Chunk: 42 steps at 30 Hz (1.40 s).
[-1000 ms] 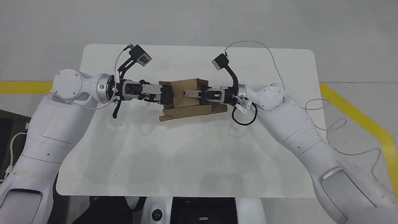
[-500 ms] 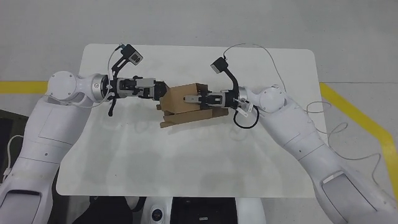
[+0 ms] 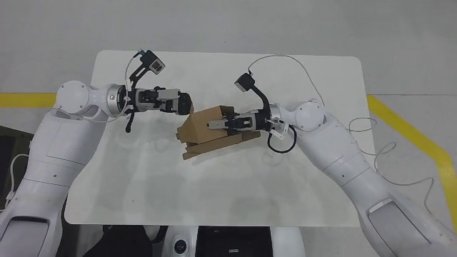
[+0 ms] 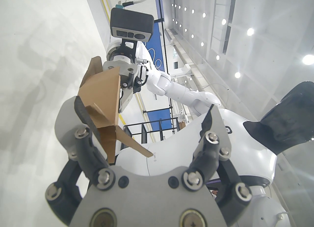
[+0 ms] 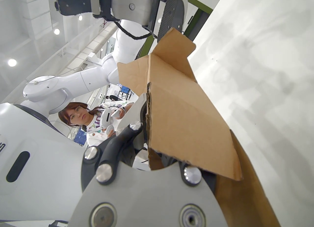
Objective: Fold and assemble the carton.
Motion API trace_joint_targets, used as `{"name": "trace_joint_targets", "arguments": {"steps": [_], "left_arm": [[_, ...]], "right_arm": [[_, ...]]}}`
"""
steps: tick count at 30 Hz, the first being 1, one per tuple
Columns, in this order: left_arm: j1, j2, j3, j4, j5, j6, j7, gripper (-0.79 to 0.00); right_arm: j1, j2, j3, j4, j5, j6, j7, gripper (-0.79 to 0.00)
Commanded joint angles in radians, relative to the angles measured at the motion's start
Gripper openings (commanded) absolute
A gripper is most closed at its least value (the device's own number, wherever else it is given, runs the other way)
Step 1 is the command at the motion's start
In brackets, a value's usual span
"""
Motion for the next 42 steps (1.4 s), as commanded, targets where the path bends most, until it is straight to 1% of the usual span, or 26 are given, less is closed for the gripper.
{"name": "trace_joint_targets", "arguments": {"steps": [1, 6, 10, 14, 21, 31, 39, 42], "left_arm": [[-0.001, -0.002, 0.002, -0.007, 0.001, 0.000, -0.004, 0.000], [-0.001, -0.005, 0.004, -0.018, 0.004, 0.004, -0.009, 0.000], [-0.004, -0.004, -0.007, -0.004, 0.023, -0.001, 0.001, 0.000], [-0.004, -0.002, -0.023, 0.006, 0.039, -0.007, 0.005, 0.000], [0.012, 0.001, -0.040, -0.020, 0.053, -0.012, 0.007, 0.000], [0.024, -0.008, -0.009, -0.043, 0.072, -0.004, 0.013, 0.000], [0.028, -0.011, -0.009, -0.056, 0.070, -0.004, 0.001, 0.000], [0.034, -0.012, -0.005, -0.069, 0.069, -0.002, -0.007, 0.000]], "right_arm": [[0.000, -0.003, -0.002, 0.002, 0.004, 0.000, 0.003, -0.785], [0.006, -0.012, -0.008, 0.012, 0.009, -0.002, 0.012, -0.785], [0.016, -0.018, -0.005, 0.028, 0.012, -0.004, 0.009, -0.785], [0.017, -0.017, 0.020, 0.045, 0.003, -0.007, -0.037, -0.785], [0.003, -0.013, 0.060, 0.030, -0.024, -0.001, -0.108, -0.785], [-0.010, -0.016, 0.086, 0.008, -0.056, 0.018, -0.174, -0.785], [-0.017, -0.019, 0.117, 0.014, -0.098, 0.013, -0.279, -0.785], [-0.019, -0.022, 0.119, 0.004, -0.113, 0.018, -0.301, -0.785]]}}
